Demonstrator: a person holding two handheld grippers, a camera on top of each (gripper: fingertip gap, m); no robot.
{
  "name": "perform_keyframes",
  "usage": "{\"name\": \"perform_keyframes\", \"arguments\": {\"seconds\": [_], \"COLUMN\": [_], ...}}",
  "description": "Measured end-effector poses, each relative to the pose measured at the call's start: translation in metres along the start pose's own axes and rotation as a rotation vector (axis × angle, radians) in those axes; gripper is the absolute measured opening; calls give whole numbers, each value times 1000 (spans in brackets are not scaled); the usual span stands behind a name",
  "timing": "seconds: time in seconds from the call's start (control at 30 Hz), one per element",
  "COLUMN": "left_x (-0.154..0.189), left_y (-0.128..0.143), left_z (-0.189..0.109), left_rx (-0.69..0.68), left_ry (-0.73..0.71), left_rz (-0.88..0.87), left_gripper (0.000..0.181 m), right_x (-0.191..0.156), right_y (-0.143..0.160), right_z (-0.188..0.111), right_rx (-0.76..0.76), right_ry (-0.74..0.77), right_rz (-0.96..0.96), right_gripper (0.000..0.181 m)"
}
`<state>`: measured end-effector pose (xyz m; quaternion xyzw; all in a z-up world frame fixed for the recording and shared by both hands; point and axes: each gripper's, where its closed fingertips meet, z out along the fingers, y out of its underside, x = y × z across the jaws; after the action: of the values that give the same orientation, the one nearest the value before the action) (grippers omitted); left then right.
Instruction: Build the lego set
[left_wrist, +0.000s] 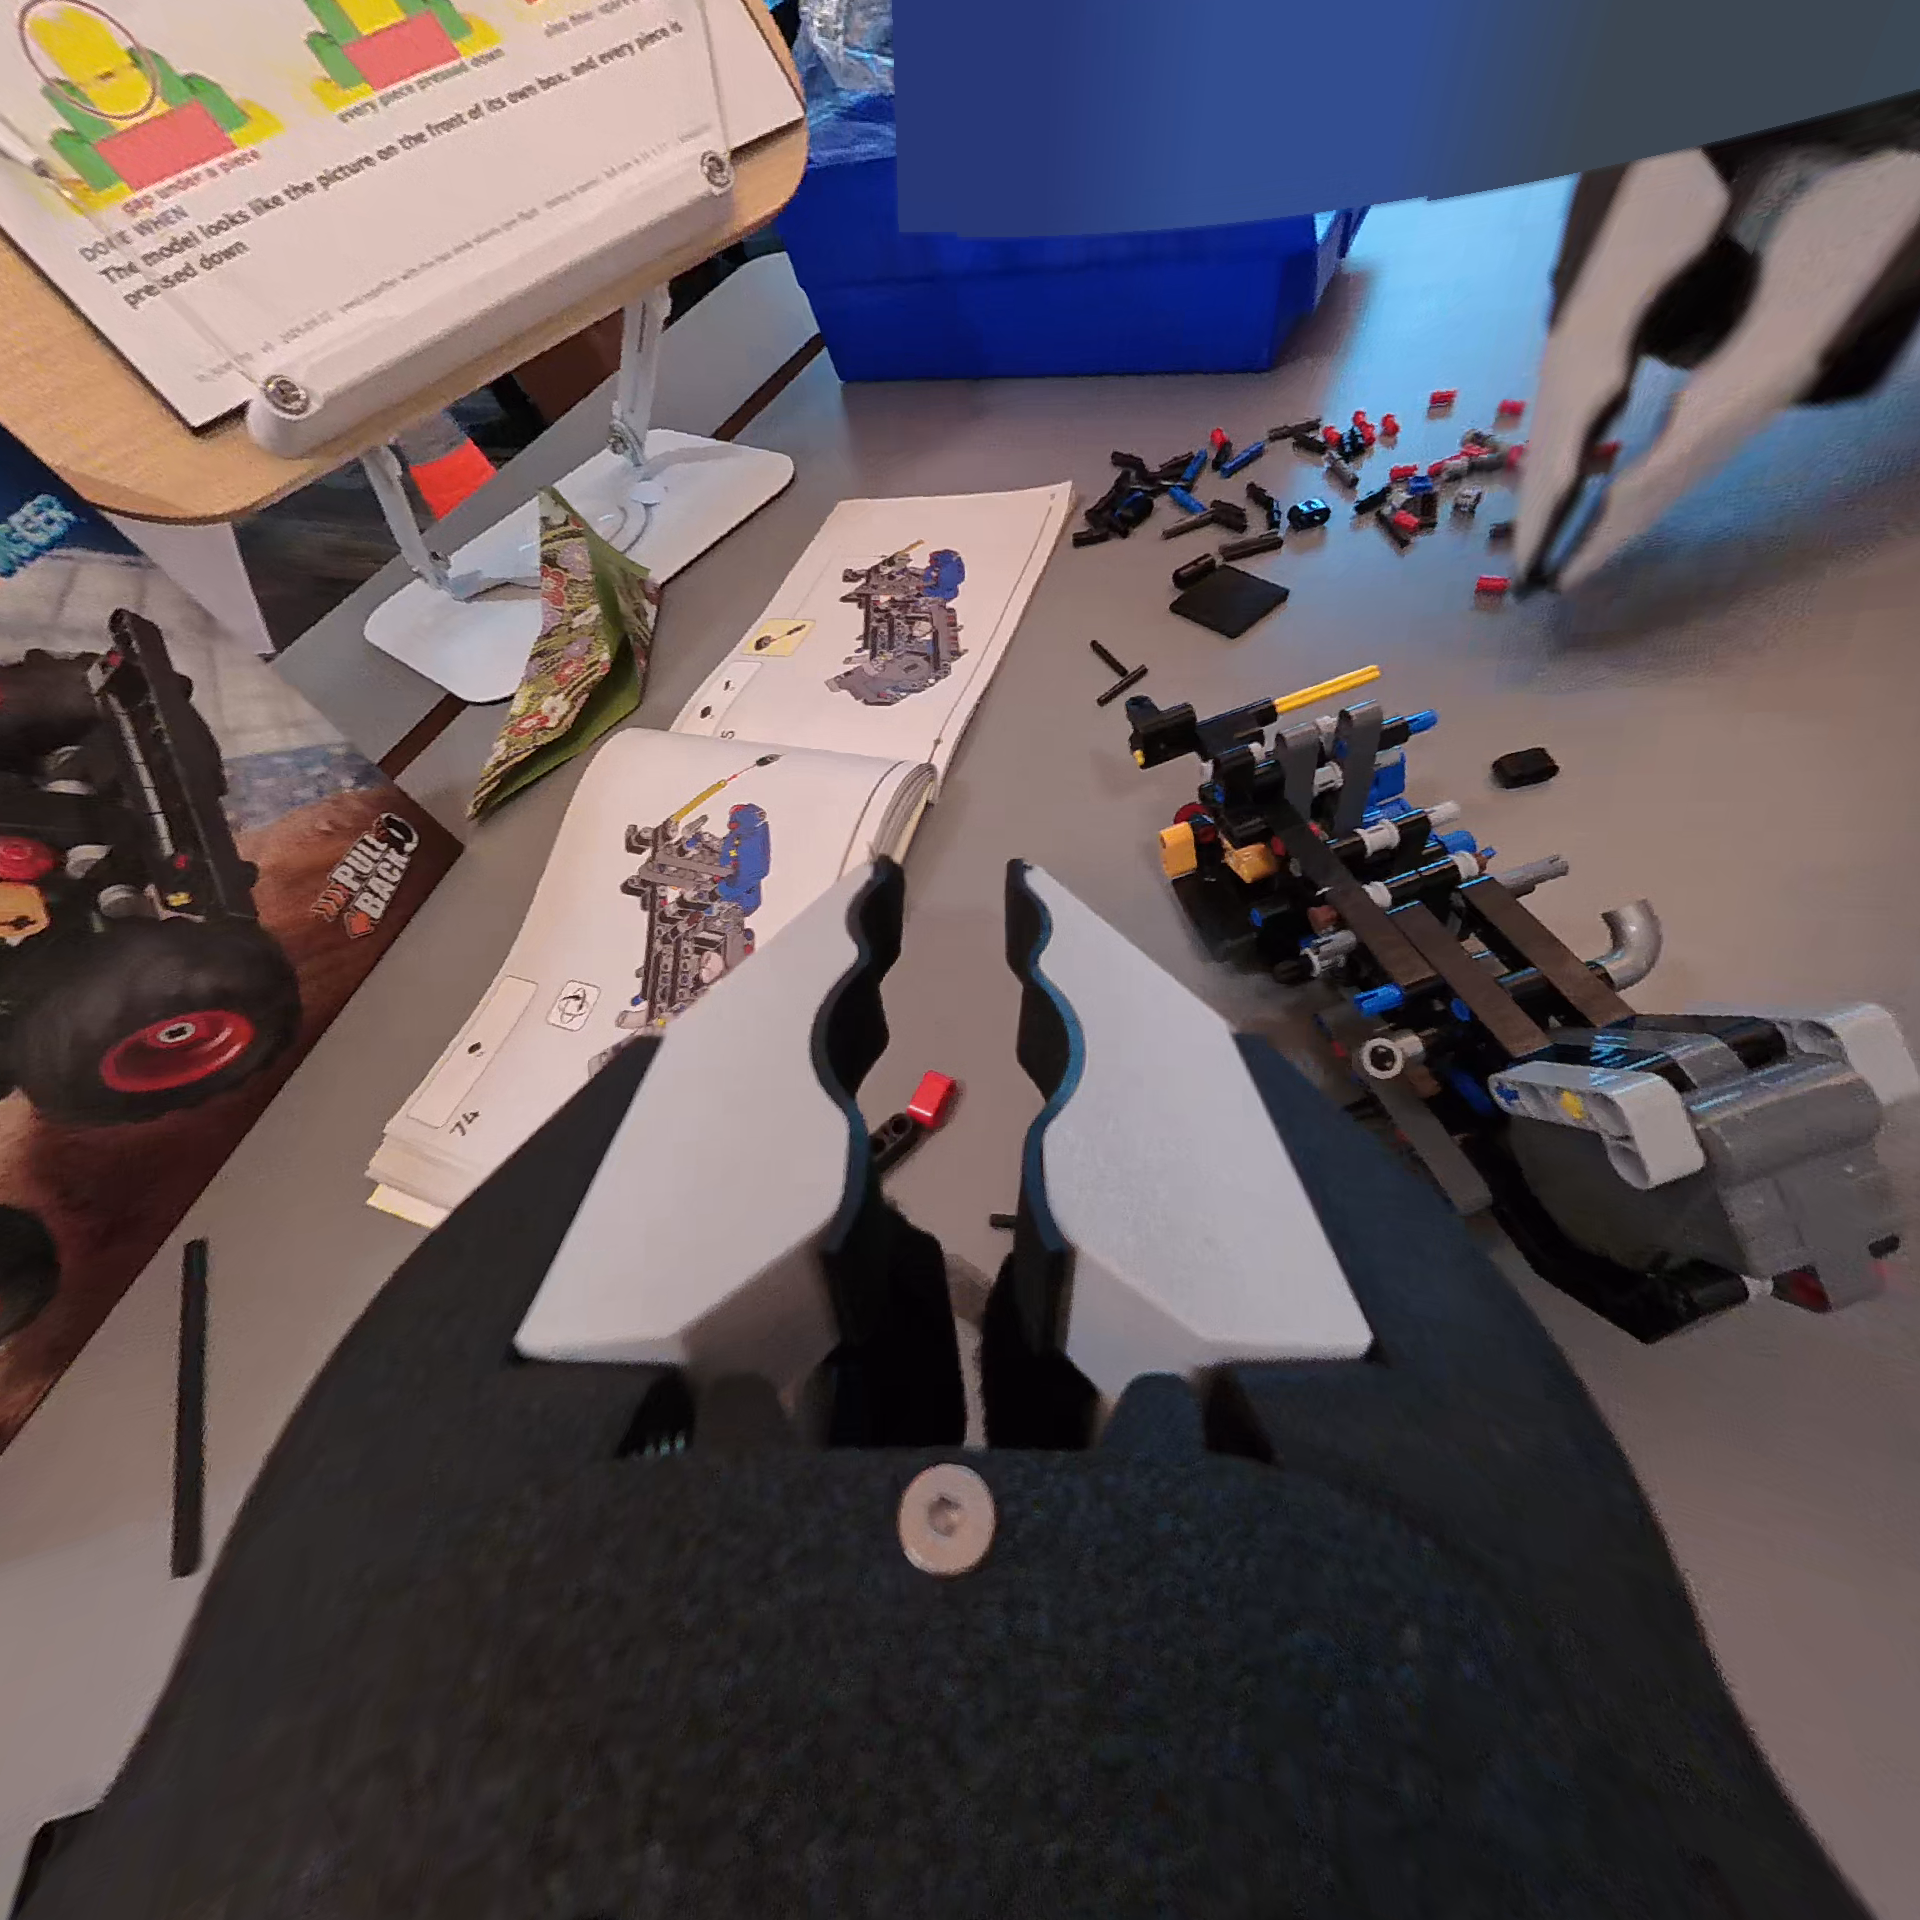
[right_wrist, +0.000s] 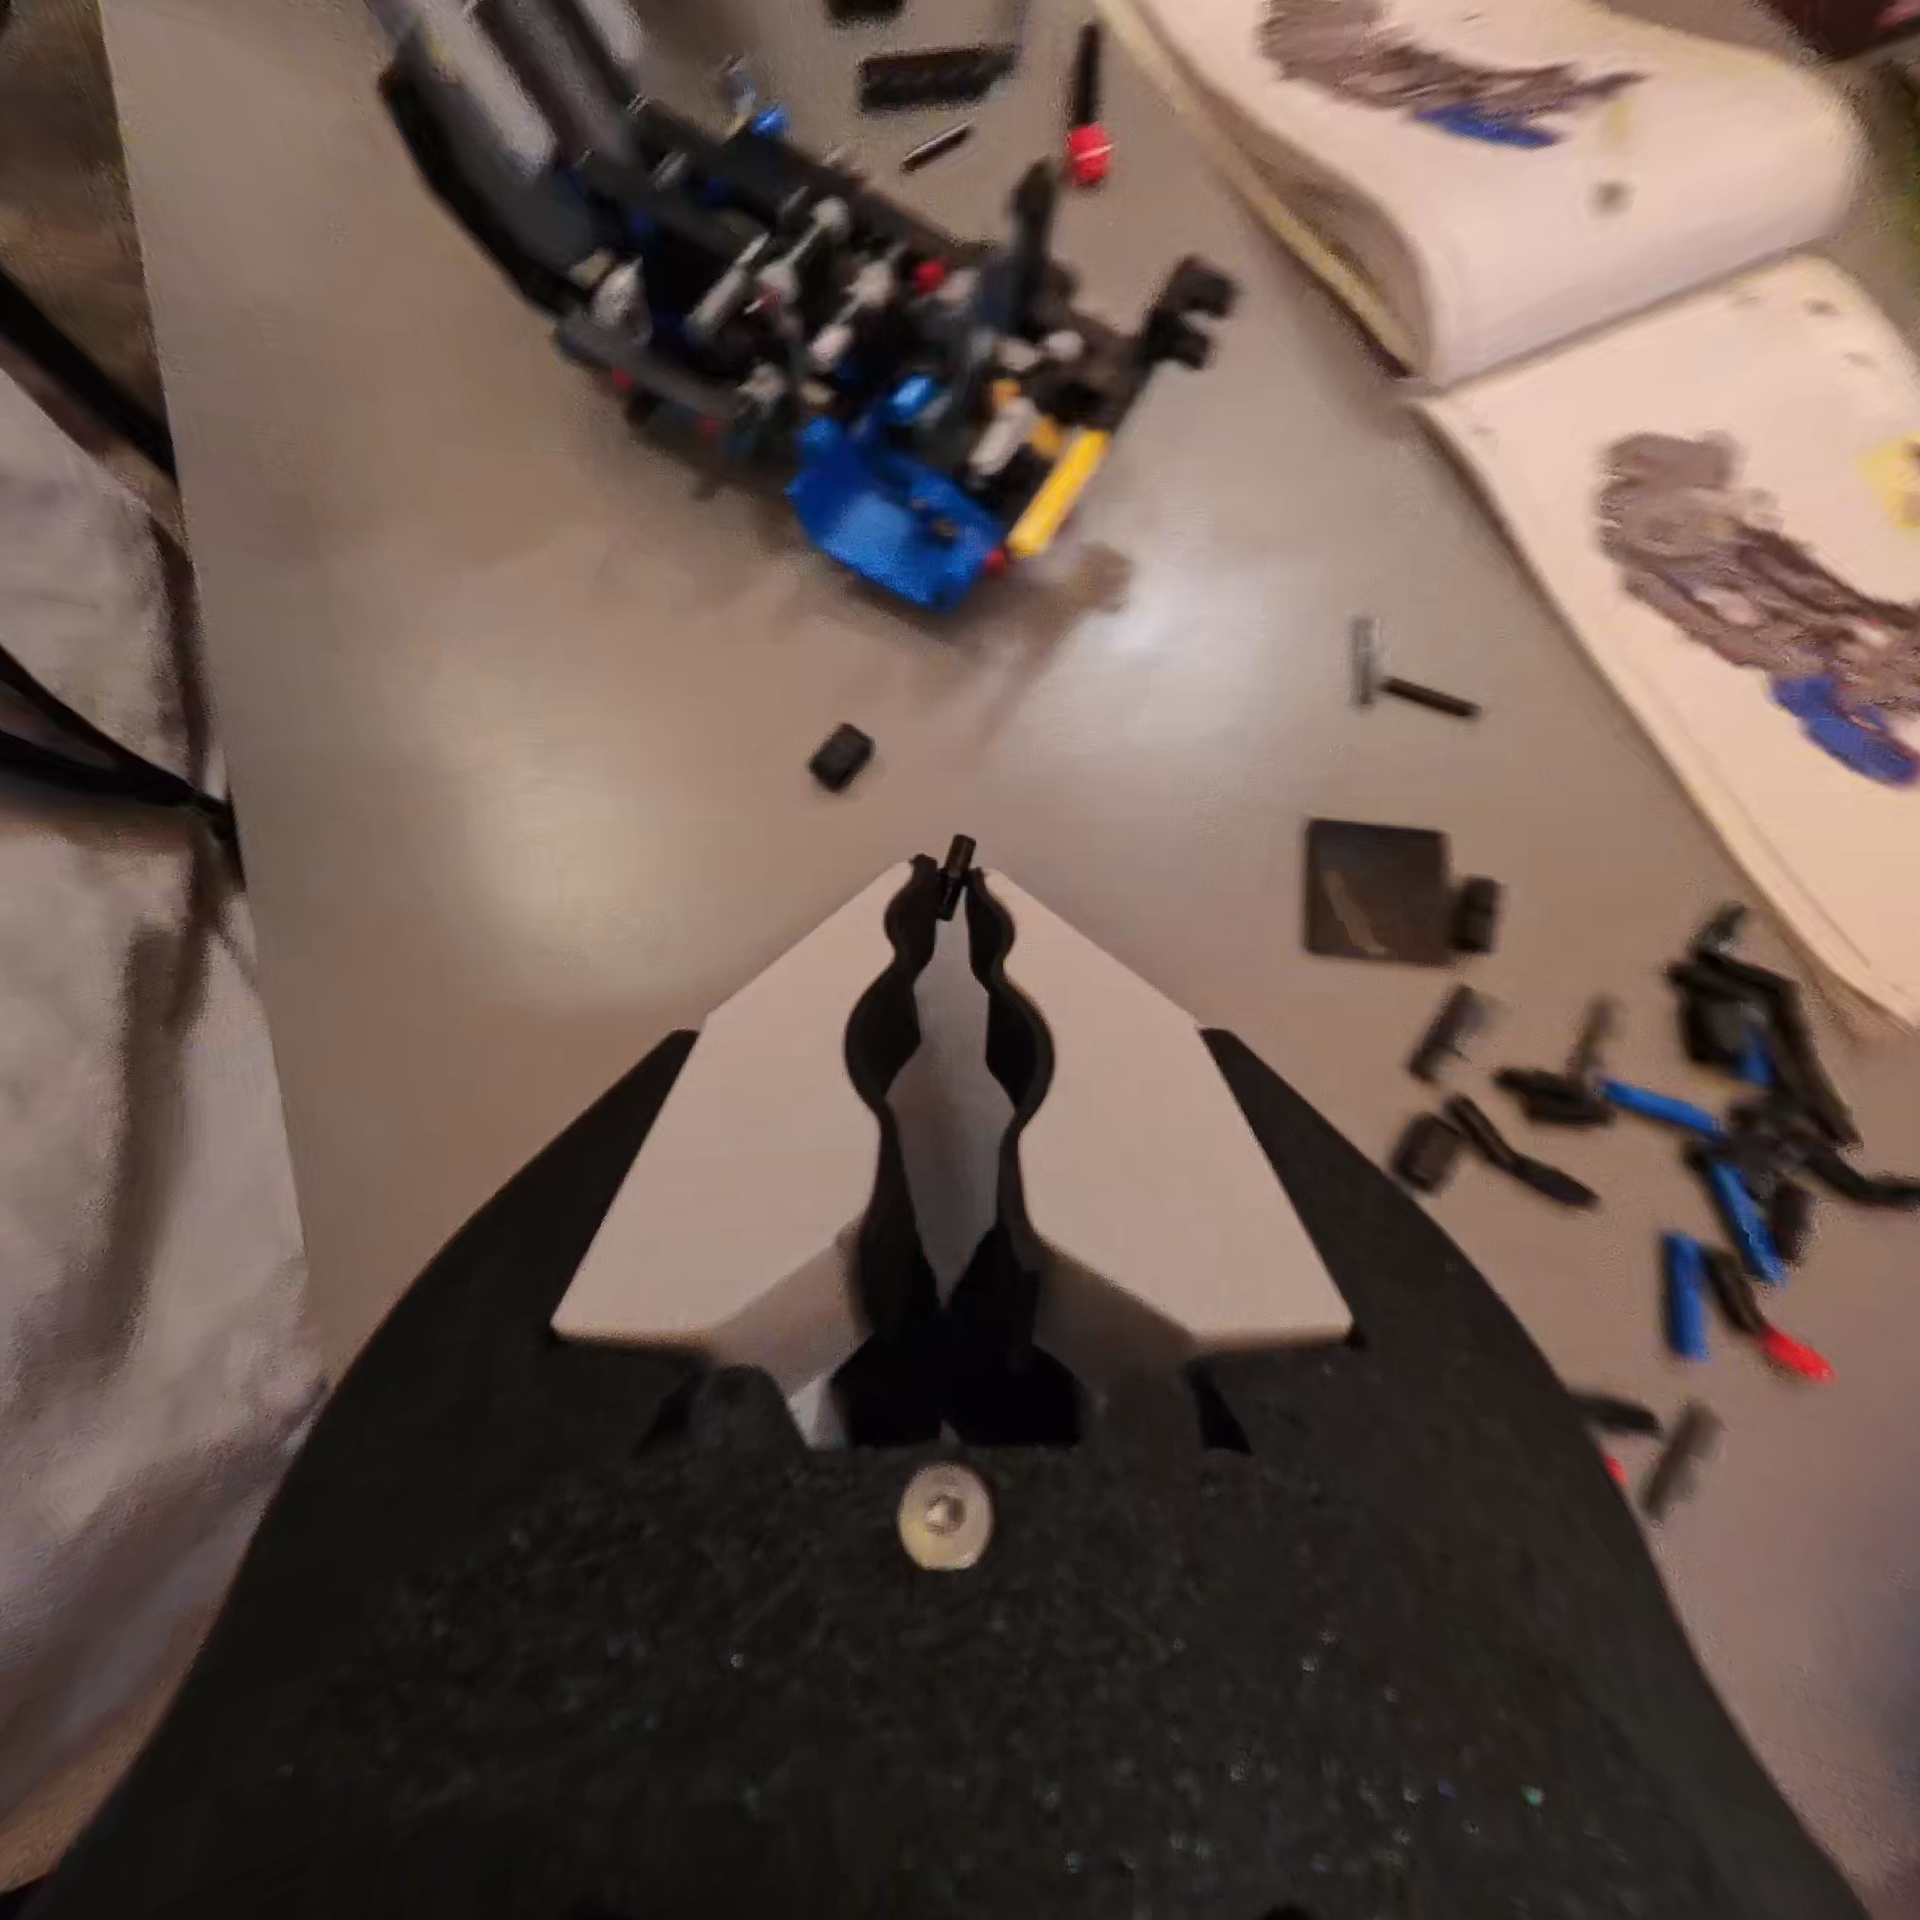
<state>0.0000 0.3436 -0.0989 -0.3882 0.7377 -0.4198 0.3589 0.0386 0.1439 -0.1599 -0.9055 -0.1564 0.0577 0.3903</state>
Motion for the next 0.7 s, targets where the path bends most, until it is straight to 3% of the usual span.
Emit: {"name": "perform_keyframes", "arguments": {"seconds": [0.13, 0.53, 0.7], "left_x": [-11, -12, -10], "left_y": [-3, 12, 9], "left_z": [-4, 8, 6], "left_rx": [23, -17, -14], "left_ry": [-69, -66, -68], "left_rz": [24, -11, 4], "left_gripper": [14, 14, 14], "right_x": [-11, 4, 3], "right_y": [16, 9, 1], "right_z": [29, 36, 28], "right_rx": [-119, -70, -23], "right_ry": [24, 76, 74], "right_rz": [-56, 20, 37], "right_gripper": [4, 6, 25]}}
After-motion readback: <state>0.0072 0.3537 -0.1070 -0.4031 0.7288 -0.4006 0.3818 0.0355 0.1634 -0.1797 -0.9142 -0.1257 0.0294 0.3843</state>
